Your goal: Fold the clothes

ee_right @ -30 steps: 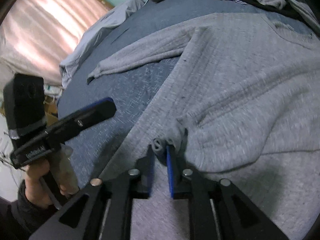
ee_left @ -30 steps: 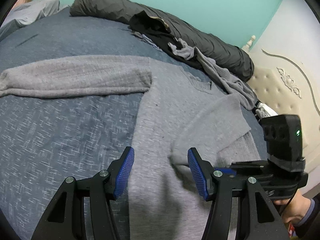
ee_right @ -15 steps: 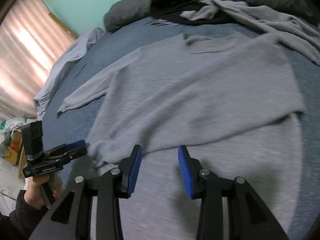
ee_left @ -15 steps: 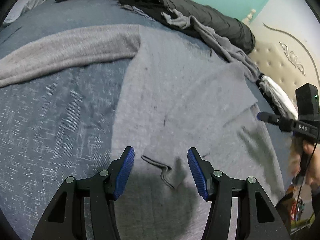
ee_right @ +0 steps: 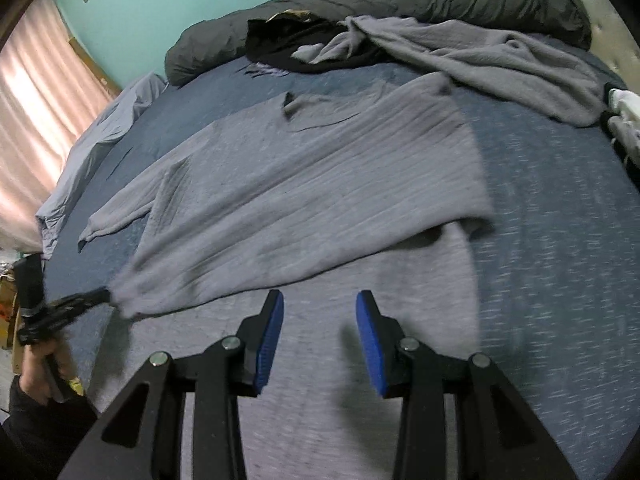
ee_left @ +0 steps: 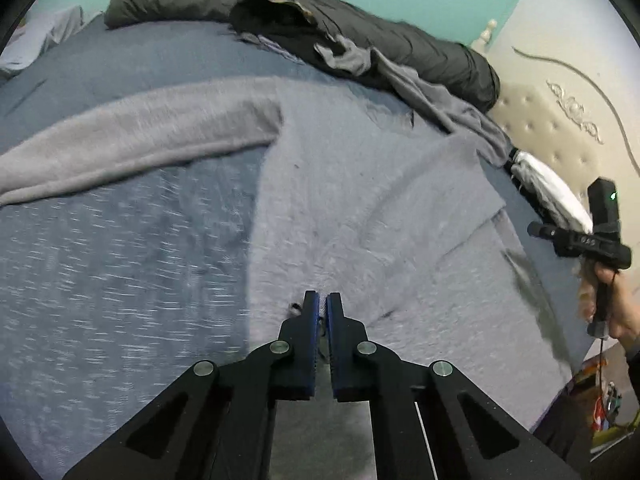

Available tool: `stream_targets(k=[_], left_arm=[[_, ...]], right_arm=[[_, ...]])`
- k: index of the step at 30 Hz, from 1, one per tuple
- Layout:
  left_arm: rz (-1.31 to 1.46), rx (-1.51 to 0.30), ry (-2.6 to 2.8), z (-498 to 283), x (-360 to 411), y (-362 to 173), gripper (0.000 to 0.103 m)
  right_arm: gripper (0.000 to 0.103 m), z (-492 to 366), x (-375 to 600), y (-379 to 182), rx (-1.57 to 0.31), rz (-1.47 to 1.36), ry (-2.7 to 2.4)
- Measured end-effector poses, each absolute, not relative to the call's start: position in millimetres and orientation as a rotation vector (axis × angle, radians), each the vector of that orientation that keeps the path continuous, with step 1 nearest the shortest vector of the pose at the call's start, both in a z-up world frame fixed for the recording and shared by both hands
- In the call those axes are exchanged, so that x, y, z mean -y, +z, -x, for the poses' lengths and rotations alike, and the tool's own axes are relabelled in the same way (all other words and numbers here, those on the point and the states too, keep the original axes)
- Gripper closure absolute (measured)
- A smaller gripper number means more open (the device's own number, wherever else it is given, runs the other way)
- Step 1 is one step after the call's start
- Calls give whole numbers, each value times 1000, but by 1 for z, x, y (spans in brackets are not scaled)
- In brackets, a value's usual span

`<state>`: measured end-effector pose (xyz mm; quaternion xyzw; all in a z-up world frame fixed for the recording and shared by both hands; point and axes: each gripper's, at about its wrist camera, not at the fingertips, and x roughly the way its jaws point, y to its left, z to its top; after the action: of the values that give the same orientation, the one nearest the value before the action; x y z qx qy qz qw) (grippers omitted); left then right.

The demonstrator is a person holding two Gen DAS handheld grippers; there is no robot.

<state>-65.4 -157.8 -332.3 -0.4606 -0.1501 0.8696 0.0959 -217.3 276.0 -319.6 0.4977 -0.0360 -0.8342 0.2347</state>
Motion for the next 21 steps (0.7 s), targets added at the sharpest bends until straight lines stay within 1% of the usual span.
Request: stream_targets(k=[2, 4, 6, 8, 13, 21], left_arm=[[1407, 475, 2573, 66, 167, -341, 99], [1447, 496, 2578, 68, 173, -348, 98], [1475, 475, 2598, 70, 175, -350, 98], [1481, 463, 2617, 71, 176, -349, 98], [1357, 491, 2594, 76, 157, -332, 95], [1394, 340, 2501, 104, 106, -352, 95]], right_arm=[[65, 221, -288, -321, 82, -1385, -2311], [65, 225, -292, -324, 8, -1407, -2341], [65, 229, -298, -325, -84, -1421, -2378], [65, 234, -307, -326, -112, -1438, -2410], [63, 255, -331, -334, -141, -1480, -2483], [63, 293, -349, -360, -44, -1535, -2519]])
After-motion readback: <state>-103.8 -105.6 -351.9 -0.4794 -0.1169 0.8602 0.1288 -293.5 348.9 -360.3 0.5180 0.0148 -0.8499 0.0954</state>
